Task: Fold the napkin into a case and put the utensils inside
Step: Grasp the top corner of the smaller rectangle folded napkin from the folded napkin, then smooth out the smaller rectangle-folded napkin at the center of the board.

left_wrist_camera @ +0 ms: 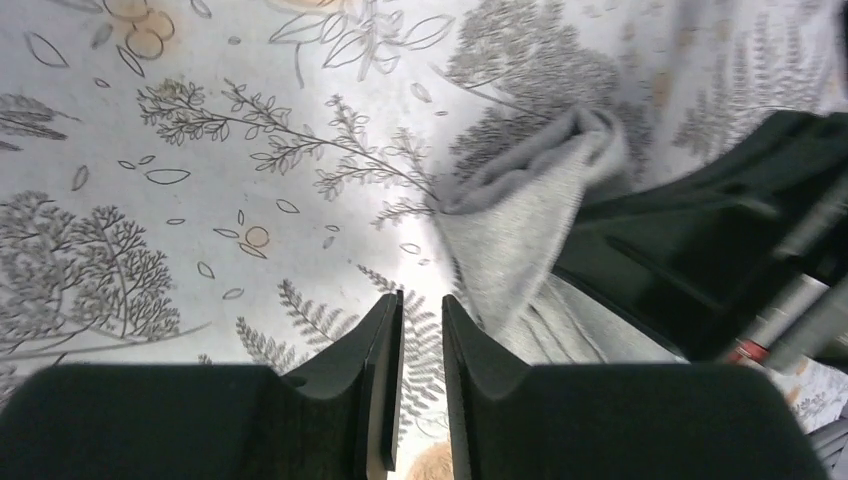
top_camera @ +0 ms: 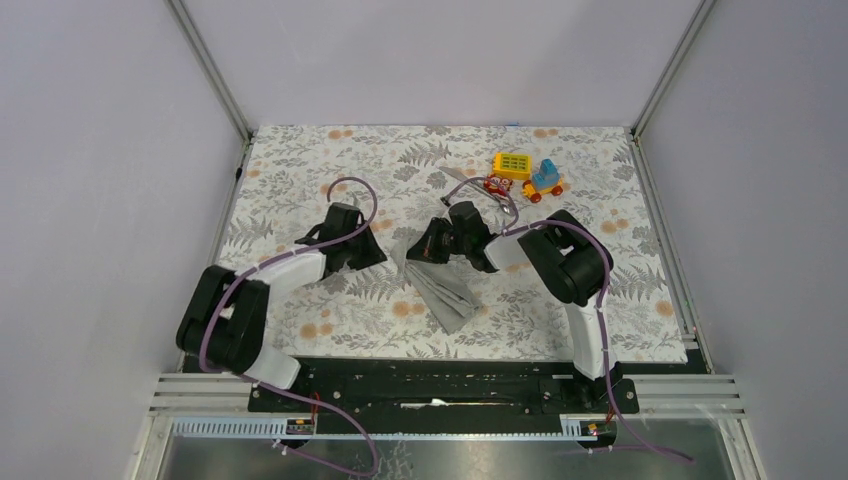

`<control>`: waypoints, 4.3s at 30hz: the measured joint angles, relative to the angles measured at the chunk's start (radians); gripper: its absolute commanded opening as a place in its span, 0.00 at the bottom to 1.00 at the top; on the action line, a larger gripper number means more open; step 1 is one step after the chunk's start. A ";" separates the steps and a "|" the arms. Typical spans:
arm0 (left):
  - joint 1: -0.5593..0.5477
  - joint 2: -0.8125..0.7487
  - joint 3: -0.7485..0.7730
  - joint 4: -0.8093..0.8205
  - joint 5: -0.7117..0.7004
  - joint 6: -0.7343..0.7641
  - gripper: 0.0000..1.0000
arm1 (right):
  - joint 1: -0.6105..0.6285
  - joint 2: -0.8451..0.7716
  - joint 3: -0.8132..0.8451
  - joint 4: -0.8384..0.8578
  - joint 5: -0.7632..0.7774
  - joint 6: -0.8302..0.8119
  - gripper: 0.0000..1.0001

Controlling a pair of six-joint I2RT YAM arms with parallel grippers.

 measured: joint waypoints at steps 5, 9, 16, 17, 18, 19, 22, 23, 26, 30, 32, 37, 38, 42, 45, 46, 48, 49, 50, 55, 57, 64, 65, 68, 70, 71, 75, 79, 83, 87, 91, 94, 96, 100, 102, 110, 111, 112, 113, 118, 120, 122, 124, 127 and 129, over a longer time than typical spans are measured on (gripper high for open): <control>0.018 0.146 0.006 0.064 0.069 -0.035 0.21 | 0.000 0.000 -0.005 0.009 -0.009 0.001 0.00; -0.004 0.218 0.063 0.103 0.096 -0.043 0.21 | 0.006 0.003 -0.002 0.012 -0.011 0.016 0.00; -0.016 0.233 0.084 0.100 0.066 -0.028 0.22 | 0.011 0.028 0.021 0.027 -0.008 0.077 0.01; -0.016 0.233 0.085 0.098 0.064 -0.022 0.22 | 0.011 0.021 0.013 0.025 -0.005 0.079 0.03; -0.018 0.233 0.087 0.097 0.064 -0.015 0.22 | 0.011 0.006 0.002 0.011 -0.004 0.076 0.07; -0.018 0.233 0.089 0.095 0.064 -0.008 0.22 | 0.011 -0.018 -0.014 -0.013 -0.005 0.068 0.12; -0.020 0.248 0.110 0.086 0.070 0.013 0.22 | 0.012 -0.116 -0.050 -0.132 0.003 0.008 0.22; -0.020 0.256 0.119 0.086 0.073 0.017 0.22 | 0.012 -0.146 -0.053 -0.169 0.010 -0.014 0.24; -0.020 0.273 0.137 0.089 0.085 0.025 0.22 | 0.012 -0.248 -0.052 -0.281 0.027 -0.110 0.28; -0.020 0.285 0.146 0.095 0.099 0.027 0.22 | 0.007 -0.329 -0.049 -0.411 0.059 -0.241 0.30; -0.020 0.298 0.159 0.095 0.109 0.028 0.22 | 0.005 -0.341 -0.043 -0.479 0.089 -0.308 0.29; -0.021 0.349 0.215 0.096 0.150 0.031 0.22 | 0.005 -0.341 -0.043 -0.613 0.170 -0.425 0.19; -0.022 0.357 0.224 0.096 0.155 0.031 0.23 | 0.008 -0.340 -0.043 -0.623 0.178 -0.435 0.19; -0.032 0.378 0.249 0.096 0.167 0.030 0.23 | 0.030 -0.310 -0.043 -0.620 0.203 -0.439 0.18; -0.044 0.384 0.257 0.095 0.169 0.030 0.30 | 0.066 -0.292 -0.042 -0.605 0.210 -0.427 0.25; -0.047 0.384 0.258 0.094 0.169 0.031 0.33 | 0.073 -0.293 -0.040 -0.606 0.219 -0.424 0.27; -0.051 0.376 0.256 0.090 0.166 0.034 0.38 | 0.082 -0.300 -0.035 -0.619 0.237 -0.427 0.34; -0.051 0.364 0.250 0.079 0.163 0.037 0.41 | 0.084 -0.309 -0.034 -0.634 0.247 -0.433 0.37; -0.051 0.348 0.240 0.064 0.157 0.043 0.44 | 0.084 -0.325 -0.033 -0.654 0.254 -0.443 0.41; -0.051 0.198 0.139 -0.020 0.160 0.048 0.53 | 0.087 -0.436 -0.027 -0.753 0.275 -0.513 0.63; -0.051 0.137 0.089 -0.015 0.198 0.028 0.54 | 0.096 -0.467 -0.019 -0.786 0.290 -0.536 0.70; -0.131 0.097 -0.017 0.032 0.300 -0.067 0.52 | 0.221 -0.486 0.021 -0.887 0.420 -0.602 0.74; -0.148 0.097 -0.027 0.038 0.304 -0.079 0.50 | 0.241 -0.485 0.023 -0.902 0.444 -0.610 0.73; -0.172 0.094 -0.071 0.083 0.313 -0.119 0.47 | 0.290 -0.474 0.038 -0.943 0.521 -0.632 0.67; -0.186 0.091 -0.095 0.109 0.312 -0.148 0.41 | 0.315 -0.462 0.044 -0.956 0.568 -0.641 0.65; -0.189 0.087 -0.101 0.117 0.307 -0.157 0.39 | 0.325 -0.455 0.045 -0.962 0.587 -0.645 0.65; -0.203 0.076 -0.143 0.164 0.298 -0.198 0.35 | 0.358 -0.427 0.051 -0.980 0.645 -0.659 0.66; -0.207 0.066 -0.172 0.203 0.290 -0.234 0.34 | 0.383 -0.395 0.060 -0.984 0.690 -0.664 0.67; -0.206 0.056 -0.201 0.242 0.285 -0.264 0.32 | 0.407 -0.357 0.082 -0.990 0.745 -0.668 0.59; -0.206 0.055 -0.230 0.296 0.286 -0.289 0.29 | 0.419 -0.341 0.091 -0.999 0.798 -0.666 0.34; -0.210 0.076 -0.250 0.365 0.302 -0.315 0.28 | 0.424 -0.339 0.101 -1.012 0.834 -0.655 0.05; -0.219 0.097 -0.259 0.420 0.312 -0.338 0.22 | 0.425 -0.339 0.108 -1.020 0.854 -0.642 0.00; -0.226 0.109 -0.268 0.451 0.312 -0.351 0.19 | 0.425 -0.339 0.111 -1.027 0.855 -0.632 0.00; -0.245 0.122 -0.276 0.484 0.307 -0.369 0.11 | 0.425 -0.342 0.124 -1.035 0.844 -0.598 0.00; -0.252 0.126 -0.278 0.492 0.304 -0.375 0.07 | 0.425 -0.343 0.128 -1.035 0.831 -0.571 0.00; -0.261 0.136 -0.278 0.511 0.303 -0.385 0.04 | 0.425 -0.344 0.119 -0.970 0.785 -0.445 0.00; -0.261 0.136 -0.278 0.512 0.303 -0.385 0.04 | 0.425 -0.348 0.108 -0.947 0.782 -0.428 0.00; -0.261 0.136 -0.278 0.512 0.302 -0.385 0.04 | 0.425 -0.352 0.097 -0.930 0.777 -0.417 0.00; -0.262 0.136 -0.278 0.512 0.301 -0.385 0.04 | 0.424 -0.357 0.080 -0.908 0.774 -0.404 0.00; -0.264 0.136 -0.278 0.512 0.297 -0.385 0.03 | 0.412 -0.363 0.013 -0.824 0.748 -0.369 0.00; -0.264 0.136 -0.278 0.511 0.296 -0.385 0.04 | 0.405 -0.364 -0.022 -0.780 0.741 -0.368 0.00; -0.264 0.136 -0.278 0.510 0.295 -0.385 0.07 | 0.398 -0.369 -0.064 -0.732 0.734 -0.364 0.00; -0.264 0.136 -0.278 0.510 0.295 -0.385 0.12 | 0.391 -0.381 -0.101 -0.683 0.724 -0.357 0.00; -0.257 0.129 -0.285 0.512 0.294 -0.382 0.17 | 0.381 -0.414 -0.176 -0.580 0.709 -0.349 0.00; -0.245 0.109 -0.295 0.502 0.296 -0.374 0.20 | 0.375 -0.431 -0.219 -0.517 0.697 -0.342 0.03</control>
